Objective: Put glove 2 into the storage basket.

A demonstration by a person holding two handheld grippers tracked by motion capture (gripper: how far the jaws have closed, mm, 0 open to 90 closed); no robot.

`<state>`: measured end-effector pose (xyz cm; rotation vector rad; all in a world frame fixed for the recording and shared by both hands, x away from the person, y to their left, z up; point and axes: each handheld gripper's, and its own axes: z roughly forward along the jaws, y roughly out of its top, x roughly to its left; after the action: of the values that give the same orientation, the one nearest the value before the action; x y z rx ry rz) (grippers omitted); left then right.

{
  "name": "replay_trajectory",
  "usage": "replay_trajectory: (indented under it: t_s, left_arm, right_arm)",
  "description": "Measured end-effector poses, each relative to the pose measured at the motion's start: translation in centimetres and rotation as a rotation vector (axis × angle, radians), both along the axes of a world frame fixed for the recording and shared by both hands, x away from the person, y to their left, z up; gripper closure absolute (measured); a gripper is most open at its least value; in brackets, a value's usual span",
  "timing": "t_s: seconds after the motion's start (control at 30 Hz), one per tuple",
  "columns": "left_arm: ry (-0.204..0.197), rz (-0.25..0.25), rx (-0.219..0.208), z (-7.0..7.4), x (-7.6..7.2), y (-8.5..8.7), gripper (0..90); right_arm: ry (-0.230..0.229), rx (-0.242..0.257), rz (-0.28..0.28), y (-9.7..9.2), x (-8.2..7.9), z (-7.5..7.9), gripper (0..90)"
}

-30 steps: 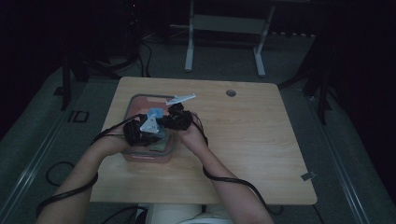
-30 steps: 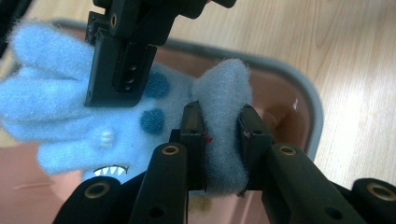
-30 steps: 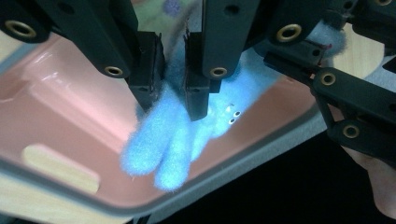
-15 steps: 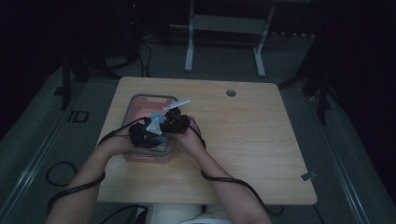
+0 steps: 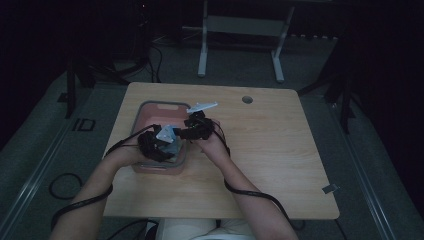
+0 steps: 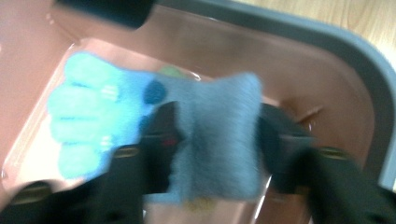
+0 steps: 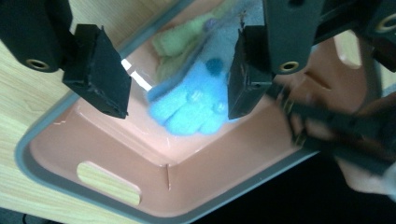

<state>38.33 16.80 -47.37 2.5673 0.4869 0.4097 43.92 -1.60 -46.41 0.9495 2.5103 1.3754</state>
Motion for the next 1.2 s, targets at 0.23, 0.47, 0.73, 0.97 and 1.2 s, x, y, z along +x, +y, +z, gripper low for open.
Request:
replay_trajectory:
  t_s: [0.23,0.47,0.73,0.97,1.2]
  left_arm:
    - [-0.018,0.077,-0.120,2.2,-0.5,0.5,14.8]
    - [-0.063,0.138,-0.224,3.4,-1.2,-0.4,2.5]
    - [-0.065,0.141,-0.313,3.5,-2.5,-2.2,2.6]
    - [-0.053,0.122,-0.338,3.7,-3.6,-4.1,3.2]
    - [-0.079,0.071,-0.337,3.5,-4.6,-6.5,3.3]
  right_arm:
    - [-0.010,0.046,0.033,-1.8,-0.7,1.2,22.9]
    - [-0.028,0.036,0.051,-4.1,-1.4,1.7,16.0]
    - [-0.072,0.024,0.056,-6.4,-2.1,1.7,14.2]
    - [-0.073,-0.002,0.031,-9.3,-2.4,0.9,14.2]
    - [-0.085,-0.026,0.027,-11.3,-3.1,-0.1,14.2]
